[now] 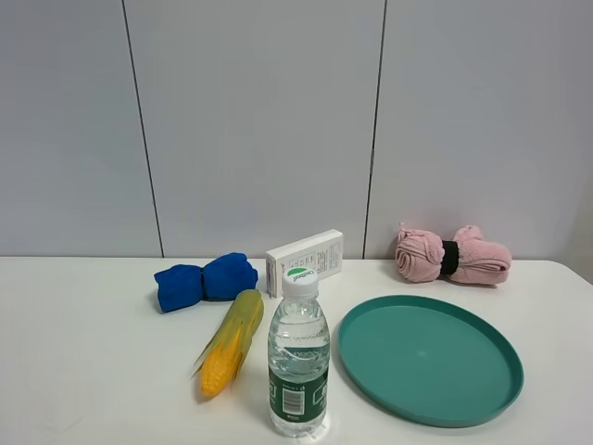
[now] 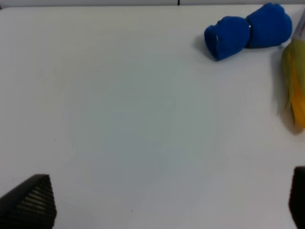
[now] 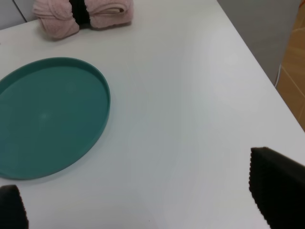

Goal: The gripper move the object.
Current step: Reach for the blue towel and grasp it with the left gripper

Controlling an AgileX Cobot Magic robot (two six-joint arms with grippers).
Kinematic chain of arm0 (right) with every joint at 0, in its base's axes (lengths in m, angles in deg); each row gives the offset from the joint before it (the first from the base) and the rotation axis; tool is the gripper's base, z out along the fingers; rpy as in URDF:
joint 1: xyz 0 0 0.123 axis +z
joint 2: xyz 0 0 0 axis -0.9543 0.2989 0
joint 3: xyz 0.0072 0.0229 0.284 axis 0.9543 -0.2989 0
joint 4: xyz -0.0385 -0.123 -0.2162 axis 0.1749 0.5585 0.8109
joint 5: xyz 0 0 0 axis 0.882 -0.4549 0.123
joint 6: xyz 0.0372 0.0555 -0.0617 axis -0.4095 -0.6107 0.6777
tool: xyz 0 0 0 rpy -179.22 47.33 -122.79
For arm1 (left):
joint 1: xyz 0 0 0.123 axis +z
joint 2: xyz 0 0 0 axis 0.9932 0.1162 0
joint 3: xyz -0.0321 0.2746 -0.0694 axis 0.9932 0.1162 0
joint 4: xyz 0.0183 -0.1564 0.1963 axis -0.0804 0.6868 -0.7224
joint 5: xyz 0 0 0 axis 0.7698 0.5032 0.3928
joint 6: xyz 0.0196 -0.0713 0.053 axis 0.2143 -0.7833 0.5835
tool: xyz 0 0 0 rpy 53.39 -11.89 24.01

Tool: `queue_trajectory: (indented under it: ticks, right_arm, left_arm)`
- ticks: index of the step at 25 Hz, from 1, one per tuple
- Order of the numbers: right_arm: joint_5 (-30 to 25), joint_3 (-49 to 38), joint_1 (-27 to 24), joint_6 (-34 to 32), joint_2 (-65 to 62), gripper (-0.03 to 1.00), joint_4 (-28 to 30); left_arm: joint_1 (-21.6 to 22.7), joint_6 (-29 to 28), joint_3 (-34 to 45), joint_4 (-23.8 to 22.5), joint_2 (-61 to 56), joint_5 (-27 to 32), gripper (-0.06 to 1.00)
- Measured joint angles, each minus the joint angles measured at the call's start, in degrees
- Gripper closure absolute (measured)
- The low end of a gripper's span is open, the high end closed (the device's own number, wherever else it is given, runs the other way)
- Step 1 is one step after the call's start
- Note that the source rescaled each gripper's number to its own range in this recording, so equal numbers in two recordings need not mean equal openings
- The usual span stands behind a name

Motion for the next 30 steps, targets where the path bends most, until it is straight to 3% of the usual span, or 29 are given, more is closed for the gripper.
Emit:
queue_trajectory:
  ticks: [12,15,21,25,30]
  right_arm:
    - [0.0,0.0,0.0,0.0,0.0,-0.03,0.0]
    - [0.0,0.0,0.0,0.0,0.0,-0.03,0.0]
    - [0.0,0.0,0.0,0.0,0.0,-0.03,0.0]
    - [0.0,0.0,0.0,0.0,0.0,-0.03,0.0]
    - [0.0,0.0,0.0,0.0,0.0,-0.03,0.0]
  left_arm:
    - [0.0,-1.4,-0.1,0.3,0.0,-0.2,-0.06]
    - [0.0,-2.2,-2.4,0.0,2.2,-2.5,-0.06]
    - [0.0,0.6,-15.1,-1.6,17.8,-9.0,-0.06]
    - [0.0,7.5,-26.5,-1.7,33.0,-13.3,-0.06]
    - [0.0,15.9,-38.2,-1.7,52.2,-22.9,-0.06]
